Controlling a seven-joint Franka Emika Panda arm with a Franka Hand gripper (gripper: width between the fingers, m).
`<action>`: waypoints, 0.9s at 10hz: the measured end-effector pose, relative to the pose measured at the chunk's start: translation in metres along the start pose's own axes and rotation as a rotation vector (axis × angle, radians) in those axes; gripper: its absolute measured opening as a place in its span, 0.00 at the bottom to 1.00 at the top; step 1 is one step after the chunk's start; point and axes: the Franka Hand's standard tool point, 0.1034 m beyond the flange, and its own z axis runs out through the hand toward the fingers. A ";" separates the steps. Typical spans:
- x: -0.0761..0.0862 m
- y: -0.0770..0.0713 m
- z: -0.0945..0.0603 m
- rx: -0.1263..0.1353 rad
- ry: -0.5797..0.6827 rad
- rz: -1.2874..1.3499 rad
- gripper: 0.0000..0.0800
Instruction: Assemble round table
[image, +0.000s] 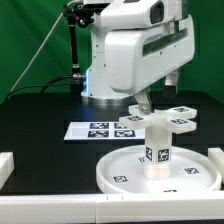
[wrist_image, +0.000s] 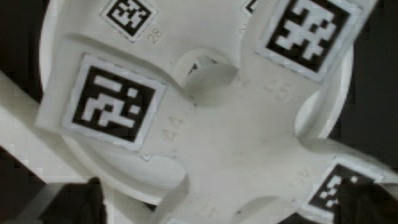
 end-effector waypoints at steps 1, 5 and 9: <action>0.000 -0.001 0.001 -0.014 0.006 -0.128 0.81; 0.000 -0.006 0.008 -0.023 -0.019 -0.251 0.81; -0.001 -0.010 0.023 -0.006 -0.043 -0.235 0.81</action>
Offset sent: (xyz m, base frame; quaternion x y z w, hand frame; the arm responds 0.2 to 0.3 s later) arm -0.0097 0.0107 -0.0016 0.0001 0.0126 -0.1432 0.9896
